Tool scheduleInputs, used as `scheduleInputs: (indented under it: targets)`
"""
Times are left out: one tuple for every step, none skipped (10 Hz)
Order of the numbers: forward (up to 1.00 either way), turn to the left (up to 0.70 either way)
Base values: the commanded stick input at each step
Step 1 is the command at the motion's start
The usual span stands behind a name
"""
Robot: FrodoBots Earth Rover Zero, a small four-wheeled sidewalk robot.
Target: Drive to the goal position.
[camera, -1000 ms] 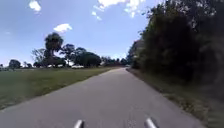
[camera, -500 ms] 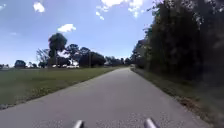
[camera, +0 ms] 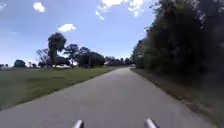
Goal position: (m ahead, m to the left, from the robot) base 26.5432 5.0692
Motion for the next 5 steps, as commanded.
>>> scheduleInputs:
  targets:
    - [0.50,0.00]
    - [0.50,0.00]
    - [0.50,0.00]
    - [0.50,0.00]
    - [0.50,0.00]
